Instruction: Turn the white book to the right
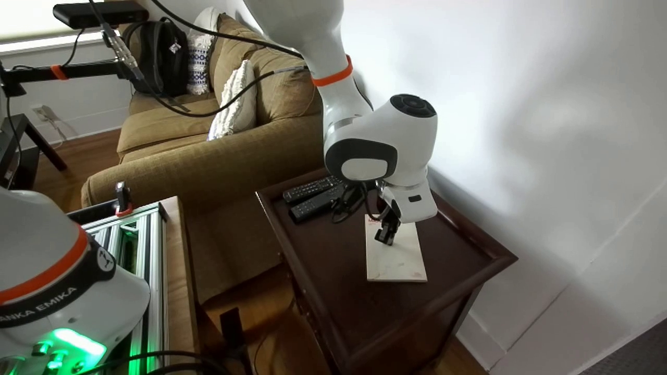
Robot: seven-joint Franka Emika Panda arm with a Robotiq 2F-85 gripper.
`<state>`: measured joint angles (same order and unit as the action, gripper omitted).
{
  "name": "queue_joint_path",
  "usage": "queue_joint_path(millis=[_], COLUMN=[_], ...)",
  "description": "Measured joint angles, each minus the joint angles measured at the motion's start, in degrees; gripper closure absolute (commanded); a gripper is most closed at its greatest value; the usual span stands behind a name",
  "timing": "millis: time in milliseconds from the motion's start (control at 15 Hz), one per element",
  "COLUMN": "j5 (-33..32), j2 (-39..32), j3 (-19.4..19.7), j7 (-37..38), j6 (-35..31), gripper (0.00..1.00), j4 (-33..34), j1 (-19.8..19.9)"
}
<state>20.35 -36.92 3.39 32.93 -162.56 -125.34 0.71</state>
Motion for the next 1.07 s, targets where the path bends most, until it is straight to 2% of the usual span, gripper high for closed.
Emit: queue_joint_path(millis=[267, 600, 800, 1067], j5=[2.59, 2.27, -0.62, -8.8], j2=[0.03, 1.06, 3.48, 6.7], j3=[-0.36, -3.04, -2.74, 1.22], j7=[2.11, -5.85, -10.04, -10.81], j6=[-0.05, -0.06, -0.1, -0.63], gripper=[1.0, 1.0, 1.0, 1.0], j4=[0.0, -1.5, -3.89, -5.68], j1=[0.35, 1.52, -0.46, -5.4])
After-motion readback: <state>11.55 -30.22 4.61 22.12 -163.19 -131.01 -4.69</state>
